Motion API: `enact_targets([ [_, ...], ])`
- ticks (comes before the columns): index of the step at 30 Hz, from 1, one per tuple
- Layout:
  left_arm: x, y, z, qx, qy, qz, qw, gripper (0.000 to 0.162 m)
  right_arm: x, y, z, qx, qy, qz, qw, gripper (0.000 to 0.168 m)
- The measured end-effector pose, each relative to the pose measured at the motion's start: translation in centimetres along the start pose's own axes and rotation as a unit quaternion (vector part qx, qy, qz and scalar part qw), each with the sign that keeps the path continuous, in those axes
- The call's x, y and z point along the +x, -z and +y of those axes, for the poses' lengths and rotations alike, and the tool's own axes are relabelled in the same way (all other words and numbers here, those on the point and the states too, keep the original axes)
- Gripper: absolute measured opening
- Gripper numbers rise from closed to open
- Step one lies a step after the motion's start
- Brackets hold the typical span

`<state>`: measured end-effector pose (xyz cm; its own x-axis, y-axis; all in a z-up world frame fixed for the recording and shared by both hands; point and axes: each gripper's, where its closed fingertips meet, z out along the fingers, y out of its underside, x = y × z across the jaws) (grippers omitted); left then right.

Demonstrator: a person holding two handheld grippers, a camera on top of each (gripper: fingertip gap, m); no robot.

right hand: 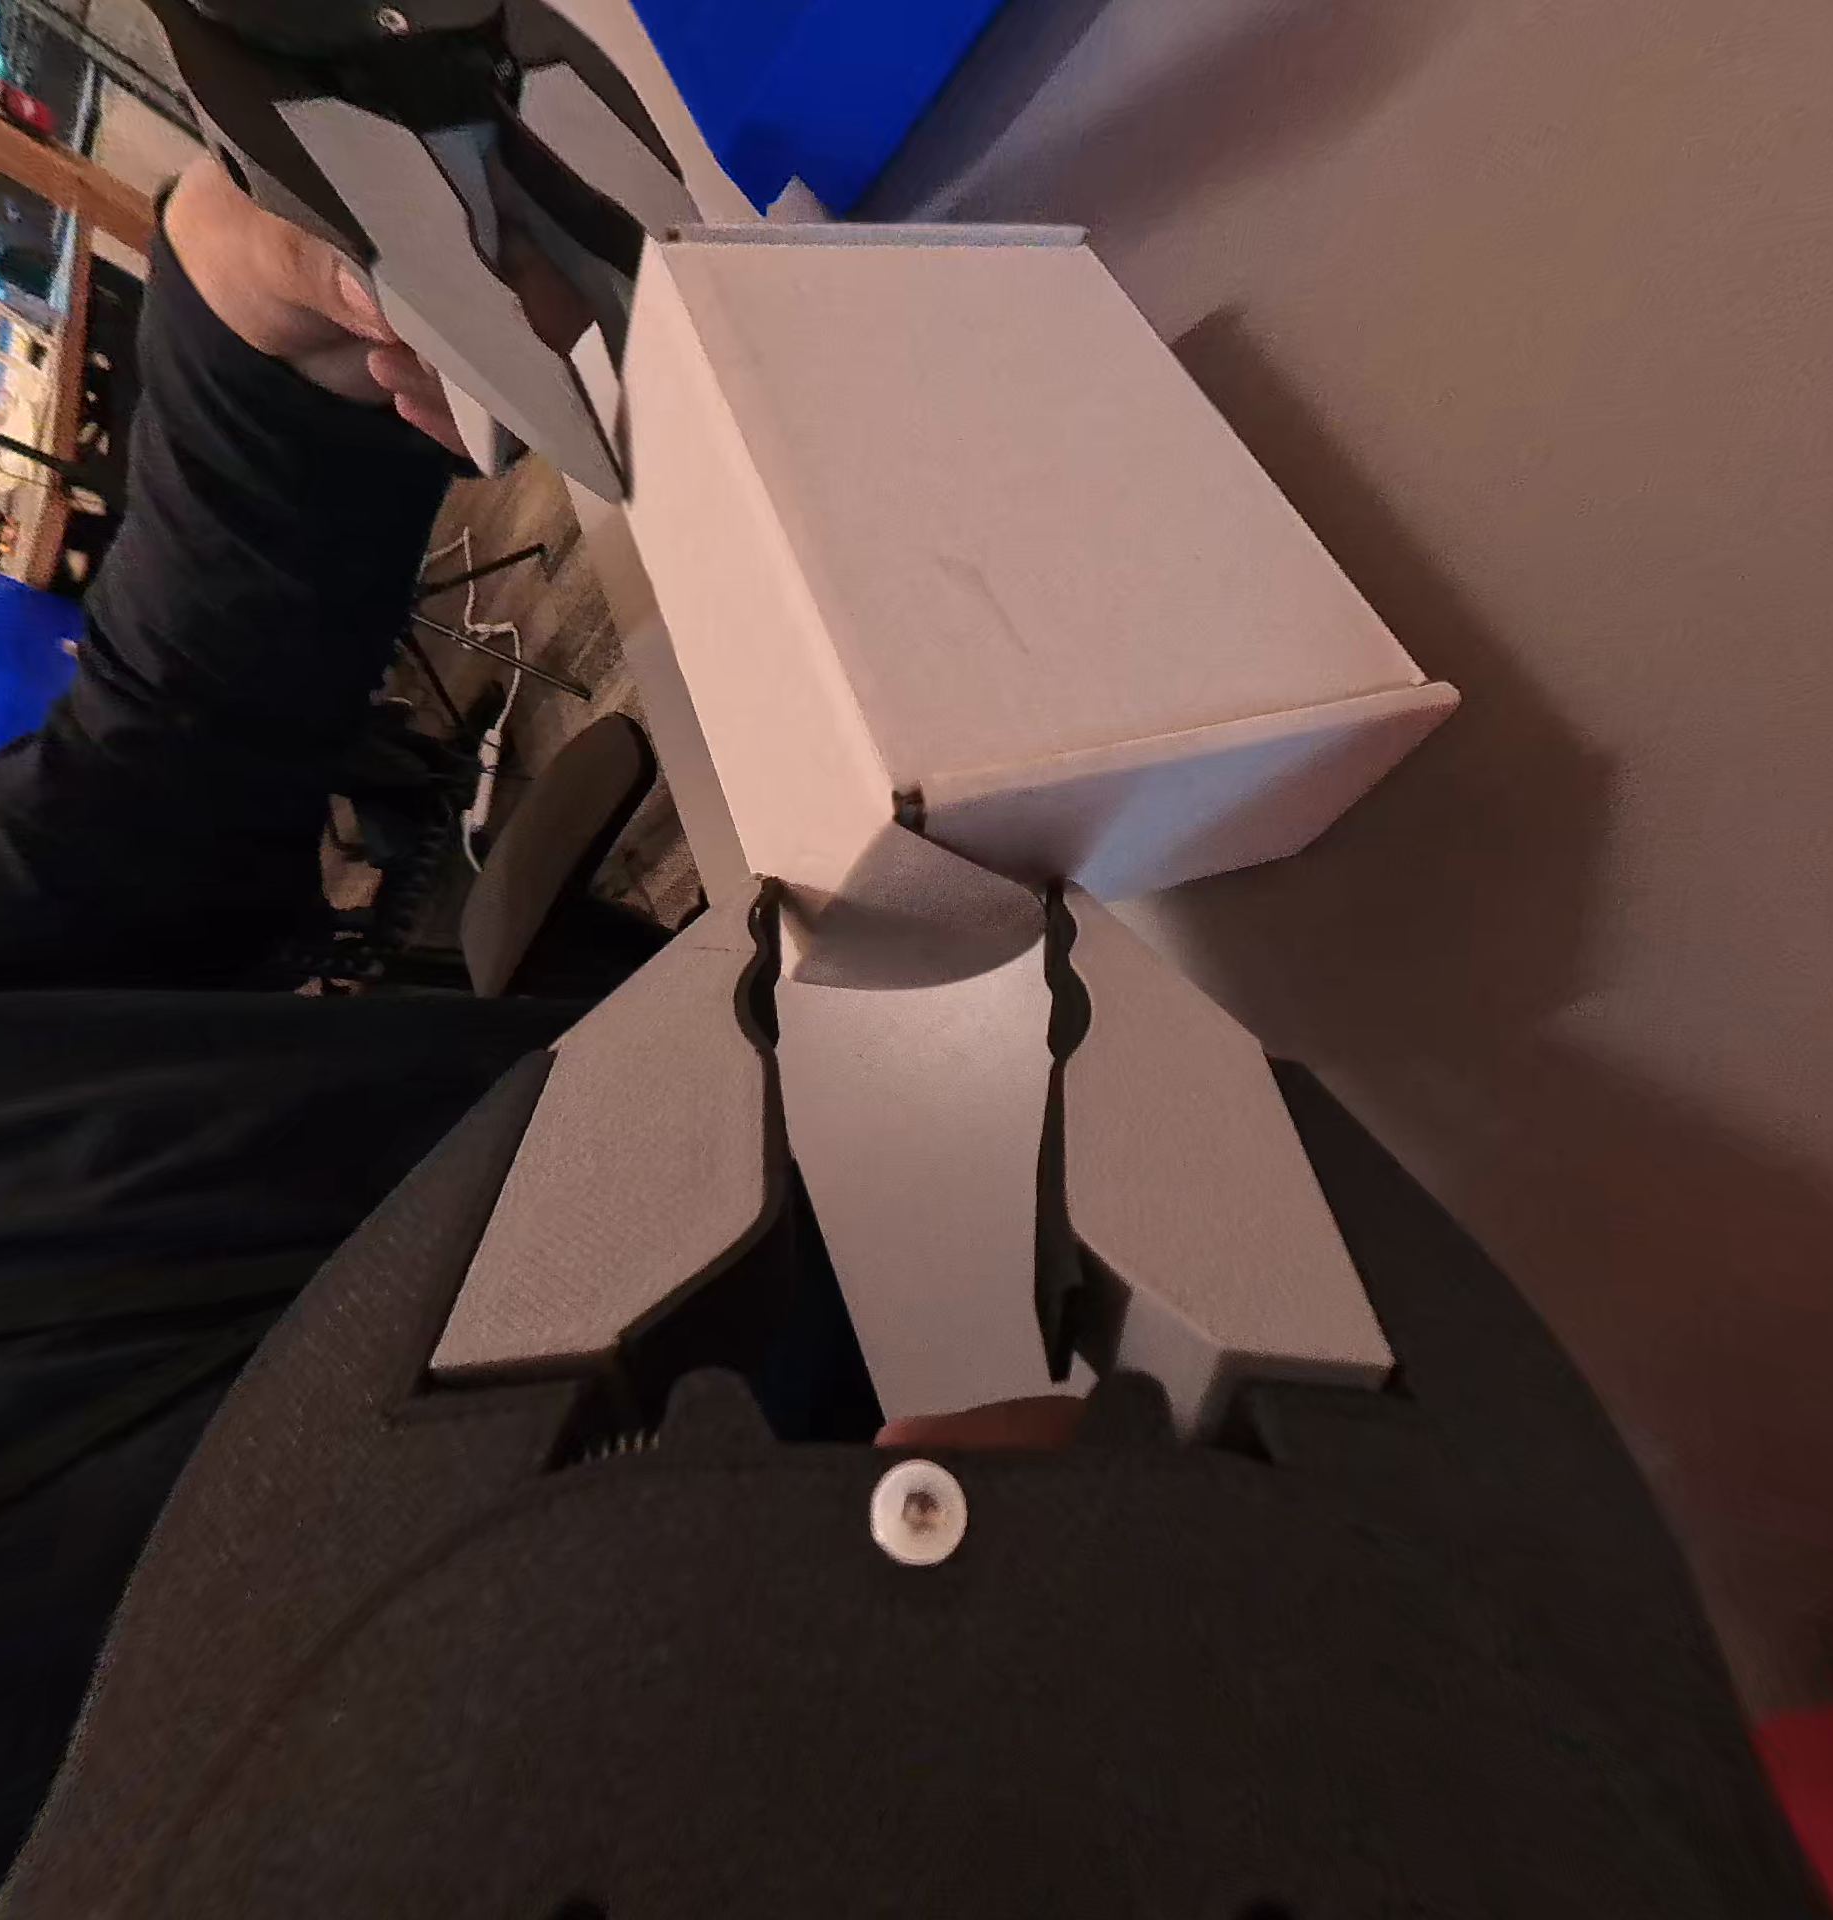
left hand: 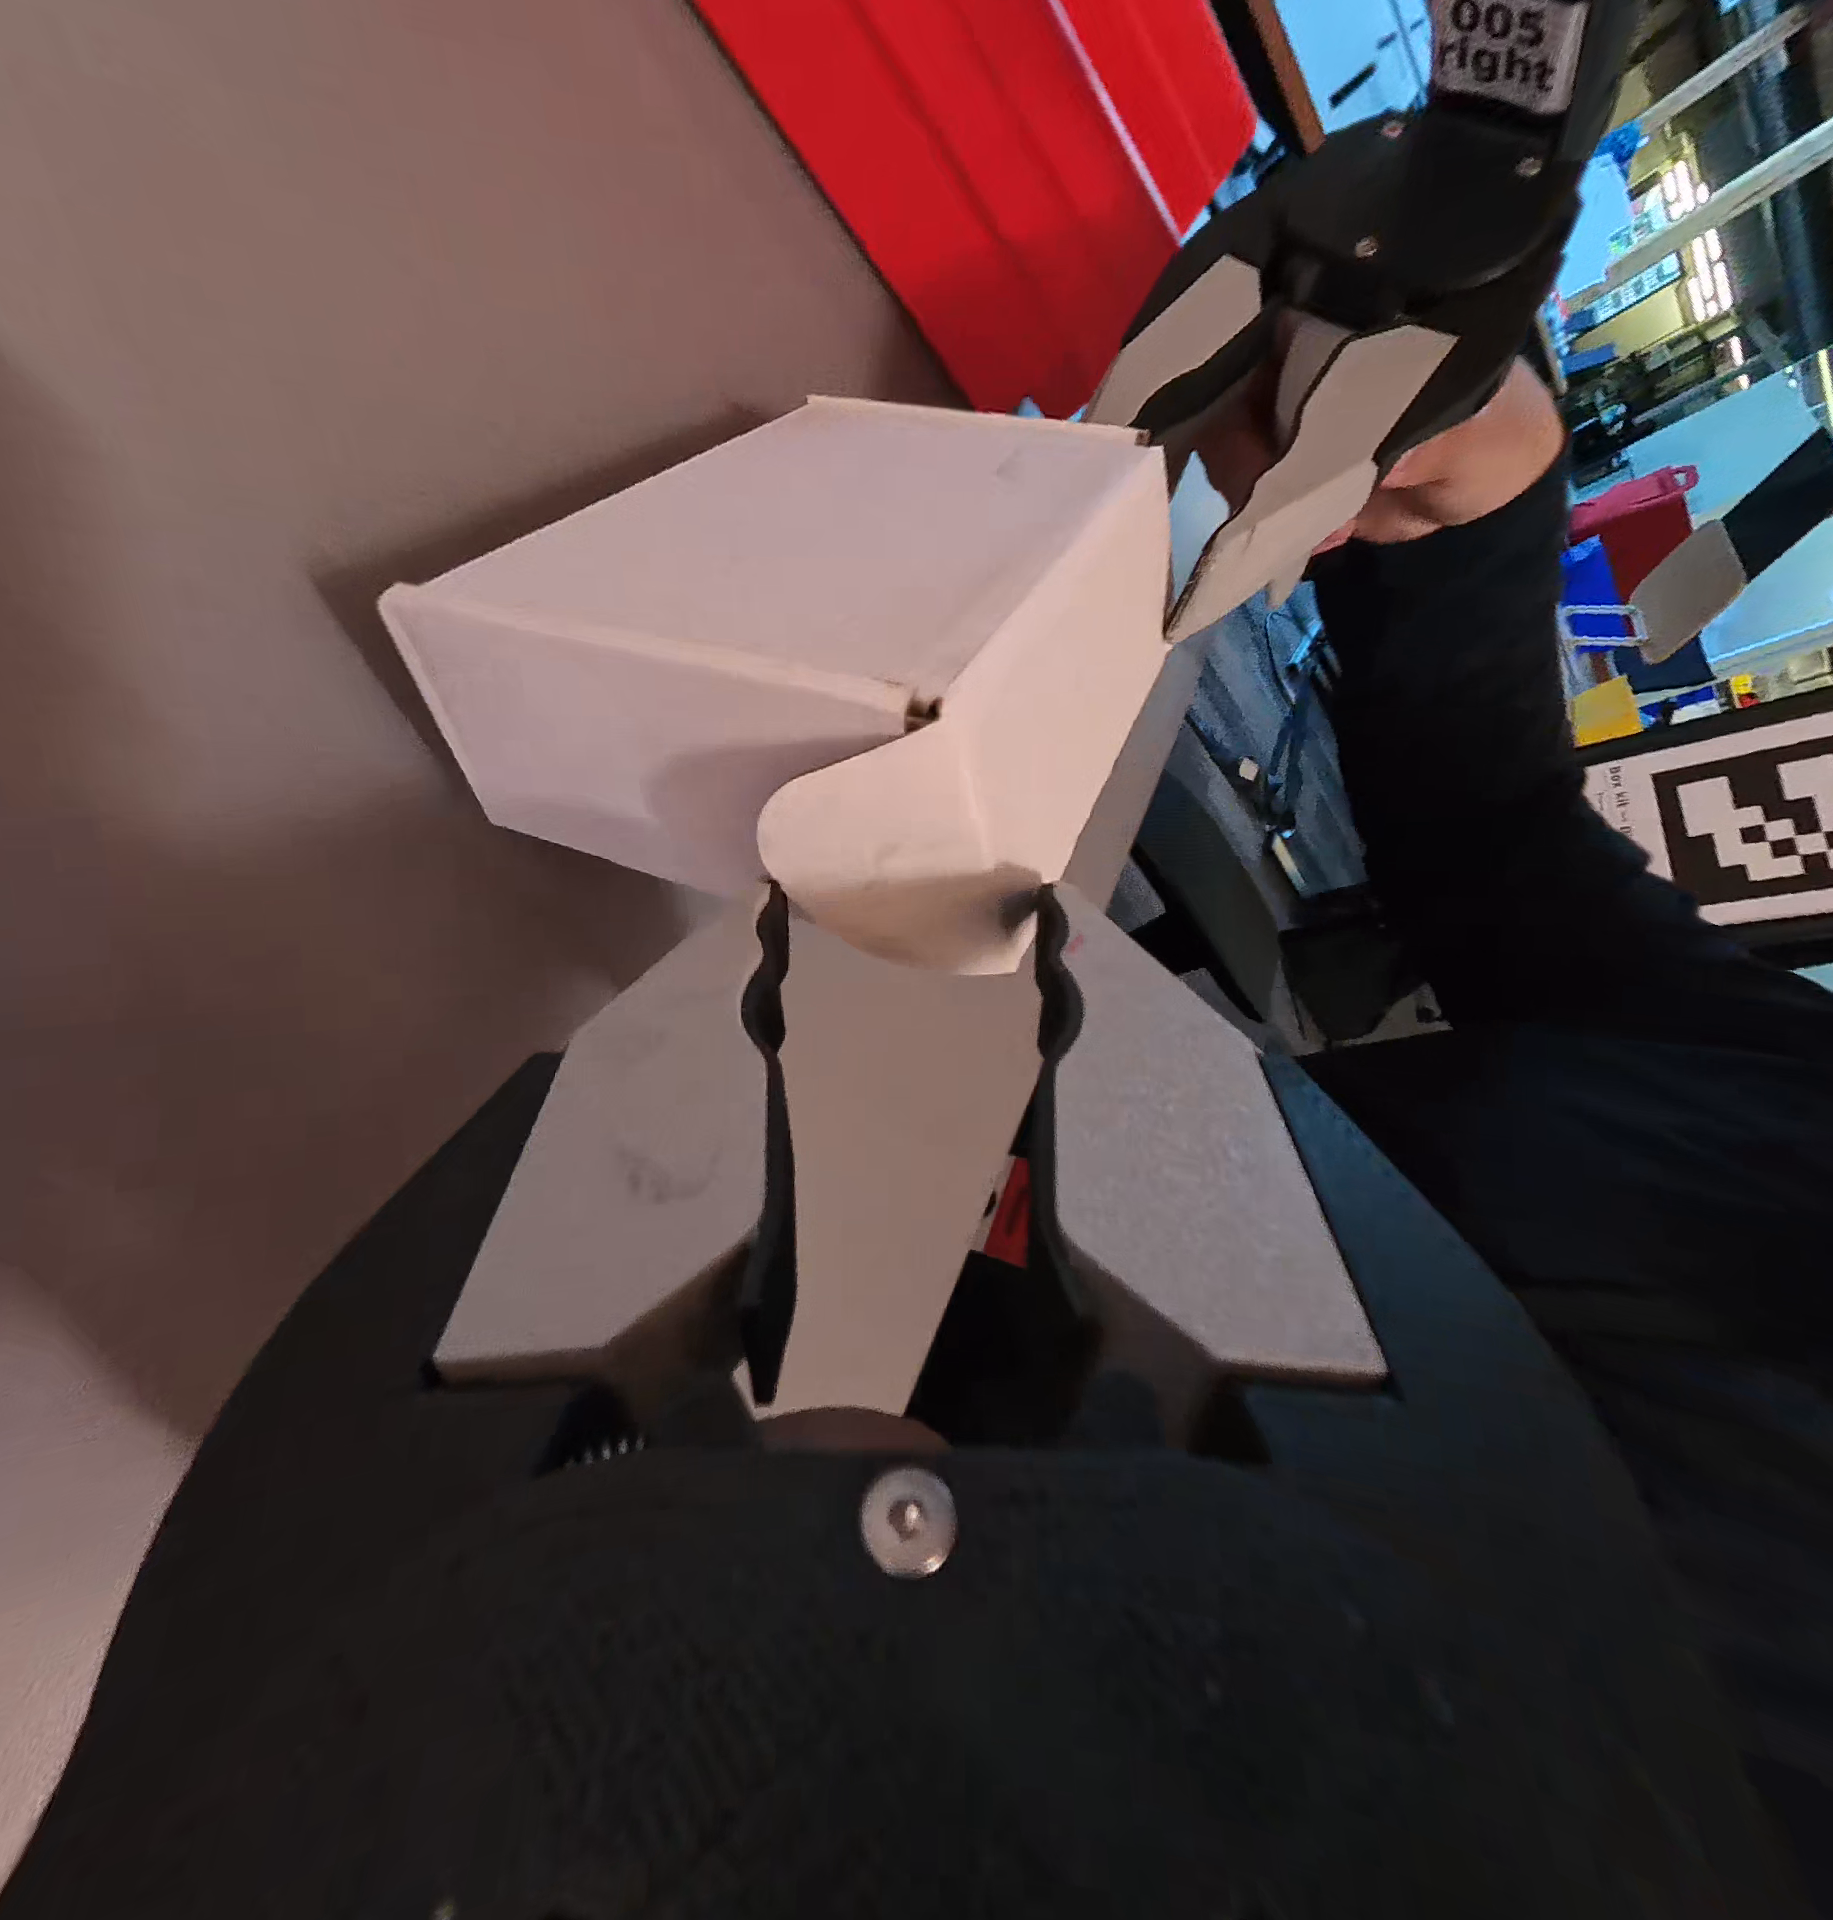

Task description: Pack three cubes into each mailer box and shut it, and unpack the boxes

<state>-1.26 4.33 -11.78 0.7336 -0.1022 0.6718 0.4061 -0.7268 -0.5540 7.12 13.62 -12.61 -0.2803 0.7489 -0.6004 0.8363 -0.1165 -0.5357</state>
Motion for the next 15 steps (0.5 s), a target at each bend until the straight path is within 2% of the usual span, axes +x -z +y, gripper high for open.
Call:
enact_targets([
  [8, -1.0, 0.5, -1.5, 0.021, 0.076, 0.031, 0.996, 0.047, 1.3, 1.0, -3.2, 0.003, -0.068, -0.040, 0.997, 0.049],
  [15, -4.3, 1.8, -4.9, 0.034, 0.044, -0.073, 0.996, 0.063, 3.8, 0.5, -6.3, 0.008, -0.084, -0.020, 0.996, 0.051],
])
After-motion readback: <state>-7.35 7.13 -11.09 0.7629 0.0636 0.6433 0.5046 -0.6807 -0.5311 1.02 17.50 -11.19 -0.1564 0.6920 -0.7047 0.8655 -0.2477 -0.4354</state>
